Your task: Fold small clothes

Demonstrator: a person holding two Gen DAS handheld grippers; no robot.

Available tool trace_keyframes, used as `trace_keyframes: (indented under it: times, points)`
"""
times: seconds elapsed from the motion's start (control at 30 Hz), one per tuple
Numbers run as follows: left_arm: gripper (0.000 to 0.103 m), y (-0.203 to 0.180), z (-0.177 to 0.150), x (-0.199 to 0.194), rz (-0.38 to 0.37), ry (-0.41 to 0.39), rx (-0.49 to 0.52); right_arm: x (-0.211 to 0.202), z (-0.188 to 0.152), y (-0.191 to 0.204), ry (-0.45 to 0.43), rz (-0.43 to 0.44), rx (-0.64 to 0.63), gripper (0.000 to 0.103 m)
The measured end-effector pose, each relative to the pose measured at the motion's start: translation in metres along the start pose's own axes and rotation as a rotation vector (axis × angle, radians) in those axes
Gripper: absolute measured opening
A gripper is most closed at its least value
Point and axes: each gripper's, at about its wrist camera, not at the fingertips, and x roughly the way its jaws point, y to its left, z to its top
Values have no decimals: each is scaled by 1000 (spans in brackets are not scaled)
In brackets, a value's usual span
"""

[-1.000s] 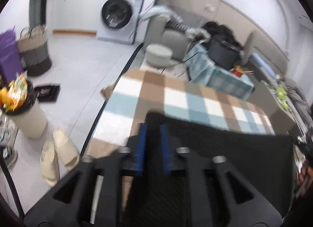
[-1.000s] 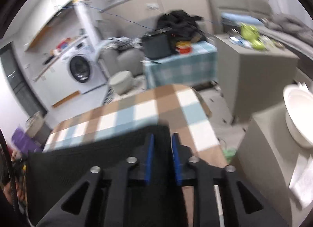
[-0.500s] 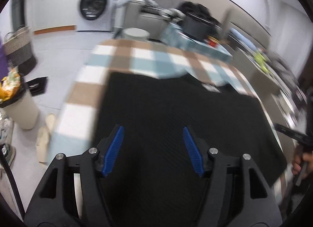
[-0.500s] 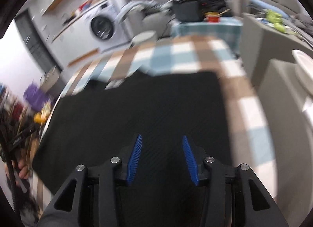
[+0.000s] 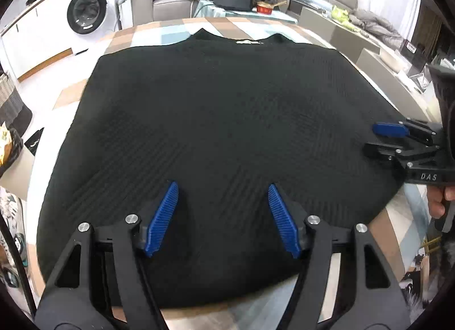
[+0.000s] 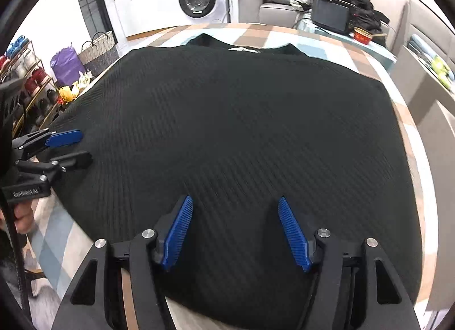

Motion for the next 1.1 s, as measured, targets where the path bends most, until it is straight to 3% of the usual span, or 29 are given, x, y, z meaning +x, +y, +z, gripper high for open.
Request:
trace_keyframes:
  times: [0.13, 0.33, 0.67, 0.83, 0.9, 0.97, 1.03, 1.1]
  points:
    - [69, 5, -8, -8, 4, 1, -41, -11, -9, 2, 6, -32, 30, 65]
    - [70, -7, -4, -6, 16, -1, -48, -9, -3, 22, -22, 15, 43, 67]
    - [76, -18, 1, -1, 28, 1, -61, -2, -7, 44, -25, -30, -67, 73]
    - [76, -21, 2, 0, 37, 7, -53, -12, -22, 19, -32, -89, -125, 77]
    - [76, -22, 0, 0, 24, 8, -45, -21, -29, -10, -14, -74, -56, 81]
    - [76, -25, 0, -1, 27, 10, -30, -29, -34, -34, 3, -138, 13, 81]
    - [76, -31, 3, -1, 8, 11, -16, -35, -38, -44, 6, -217, 24, 81]
    - [76, -40, 9, -3, -29, -1, 0, -41, -36, -45, -21, -200, 70, 81]
